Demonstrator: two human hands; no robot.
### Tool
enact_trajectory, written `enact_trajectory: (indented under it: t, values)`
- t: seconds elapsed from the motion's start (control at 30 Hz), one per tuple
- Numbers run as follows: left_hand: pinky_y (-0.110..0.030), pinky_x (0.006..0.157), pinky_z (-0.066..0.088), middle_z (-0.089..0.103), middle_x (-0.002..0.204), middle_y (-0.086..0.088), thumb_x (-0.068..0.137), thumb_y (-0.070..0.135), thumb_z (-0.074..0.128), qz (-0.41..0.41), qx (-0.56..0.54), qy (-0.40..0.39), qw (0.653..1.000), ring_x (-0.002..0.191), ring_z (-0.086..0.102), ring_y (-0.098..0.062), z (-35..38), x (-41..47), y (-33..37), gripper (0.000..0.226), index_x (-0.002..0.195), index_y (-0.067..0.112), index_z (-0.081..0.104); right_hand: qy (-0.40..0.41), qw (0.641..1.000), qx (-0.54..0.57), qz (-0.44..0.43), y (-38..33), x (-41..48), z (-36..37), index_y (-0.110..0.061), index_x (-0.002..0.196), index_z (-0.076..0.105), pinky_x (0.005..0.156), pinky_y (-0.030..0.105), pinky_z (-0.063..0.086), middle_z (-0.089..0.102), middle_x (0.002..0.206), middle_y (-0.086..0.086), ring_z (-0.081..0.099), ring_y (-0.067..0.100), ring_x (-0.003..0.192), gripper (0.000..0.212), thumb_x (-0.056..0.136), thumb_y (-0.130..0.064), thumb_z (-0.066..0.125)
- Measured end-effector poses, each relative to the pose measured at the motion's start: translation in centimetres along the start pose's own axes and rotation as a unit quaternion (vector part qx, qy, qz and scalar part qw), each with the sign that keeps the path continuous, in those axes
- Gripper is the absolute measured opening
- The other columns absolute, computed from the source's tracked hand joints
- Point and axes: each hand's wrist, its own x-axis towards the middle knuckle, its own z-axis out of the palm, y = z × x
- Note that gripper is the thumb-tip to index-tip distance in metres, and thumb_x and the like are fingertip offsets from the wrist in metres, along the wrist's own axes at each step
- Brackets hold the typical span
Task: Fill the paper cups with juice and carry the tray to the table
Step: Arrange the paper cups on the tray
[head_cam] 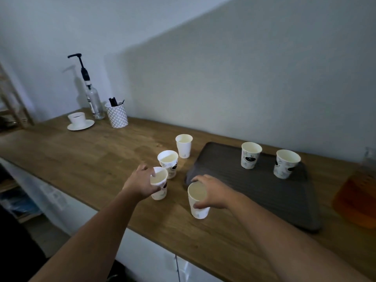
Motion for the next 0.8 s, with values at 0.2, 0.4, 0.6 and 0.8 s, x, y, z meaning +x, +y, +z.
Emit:
enact_trajectory:
  t: [0.2, 0.4, 0.6, 0.8]
  values:
    - [-0.024, 0.079, 0.036, 0.053, 0.109, -0.003, 0.067, 0.04, 0.072, 0.053, -0.014, -0.021, 0.998, 0.108, 0.052, -0.018, -0.6, 0.6, 0.8, 0.023, 0.075, 0.019, 0.065, 0.042, 0.999, 0.026, 0.007, 1.1, 0.4, -3.4, -0.029, 0.131, 0.046, 0.093, 0.027, 0.04, 0.05, 0.125, -0.003, 0.049, 0.015, 0.115, 0.075, 0.065, -0.035, 0.08]
    - [-0.024, 0.089, 0.038, 0.061, 0.116, -0.004, 0.063, 0.047, 0.076, 0.147, -0.032, -0.011, 0.989, 0.111, 0.055, -0.017, -2.5, 2.2, 5.8, 0.041, 0.081, 0.01, 0.071, 0.096, 0.994, 0.018, 0.047, 3.8, -0.3, -7.5, -0.028, 0.131, 0.047, 0.092, 0.025, 0.038, 0.05, 0.124, -0.001, 0.051, 0.016, 0.115, 0.072, 0.066, -0.034, 0.079]
    - [-0.022, 0.095, 0.038, 0.057, 0.123, -0.005, 0.062, 0.035, 0.083, 0.191, -0.113, -0.004, 0.975, 0.111, 0.056, -0.018, -0.4, 5.6, 13.2, 0.029, 0.075, 0.015, 0.065, 0.146, 0.981, 0.037, 0.126, 8.0, -2.6, -11.1, -0.026, 0.134, 0.046, 0.093, 0.027, 0.04, 0.047, 0.135, -0.001, 0.048, 0.017, 0.119, 0.074, 0.067, -0.032, 0.079]
    - [-0.019, 0.093, 0.037, 0.057, 0.124, -0.005, 0.066, 0.029, 0.084, 0.256, -0.129, -0.041, 0.957, 0.114, 0.055, -0.019, 4.1, 7.2, 20.6, 0.027, 0.082, 0.011, 0.071, 0.191, 0.956, 0.032, 0.221, 13.6, -6.6, -12.6, -0.024, 0.132, 0.048, 0.099, 0.03, 0.04, 0.047, 0.135, 0.004, 0.048, 0.02, 0.121, 0.077, 0.064, -0.032, 0.082]
